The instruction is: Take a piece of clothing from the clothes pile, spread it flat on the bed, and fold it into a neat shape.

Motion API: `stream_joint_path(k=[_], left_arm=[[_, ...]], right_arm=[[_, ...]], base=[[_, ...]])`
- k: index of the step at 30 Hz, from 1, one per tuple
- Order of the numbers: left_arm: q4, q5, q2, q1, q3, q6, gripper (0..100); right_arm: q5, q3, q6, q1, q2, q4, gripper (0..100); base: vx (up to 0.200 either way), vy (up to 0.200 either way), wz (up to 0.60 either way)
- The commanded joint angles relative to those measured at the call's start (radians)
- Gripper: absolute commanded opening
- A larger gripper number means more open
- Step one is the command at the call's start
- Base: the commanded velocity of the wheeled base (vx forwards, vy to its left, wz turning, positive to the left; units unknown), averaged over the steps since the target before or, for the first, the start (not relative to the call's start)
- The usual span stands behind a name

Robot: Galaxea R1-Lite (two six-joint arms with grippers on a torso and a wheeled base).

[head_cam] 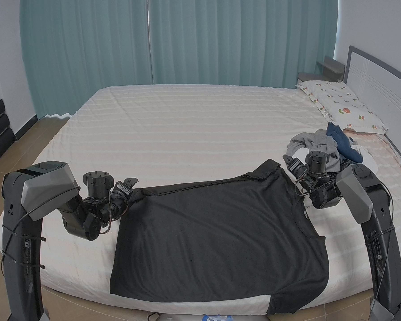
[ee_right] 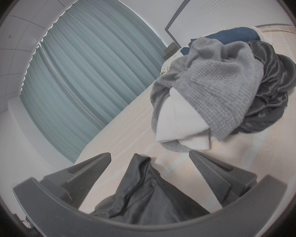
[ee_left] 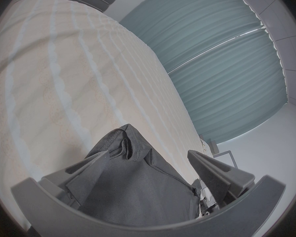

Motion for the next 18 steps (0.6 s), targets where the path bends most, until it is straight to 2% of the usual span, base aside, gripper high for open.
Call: stream_joint_path(k=[1,18], left_arm=[[-0.001,0.000,0.003,0.000,-0.001,0.000,100],[0.000,0.000,0.003,0.000,-0.002,0.003,100]], right_arm=[[0.001,0.018,-0.001,-0.004,0.004,0.000,100],[0.001,0.012,-0.014,0.002,0.069,0.006,100]], base=[[0.000,0.000,0.00],[0.000,0.000,0.00]])
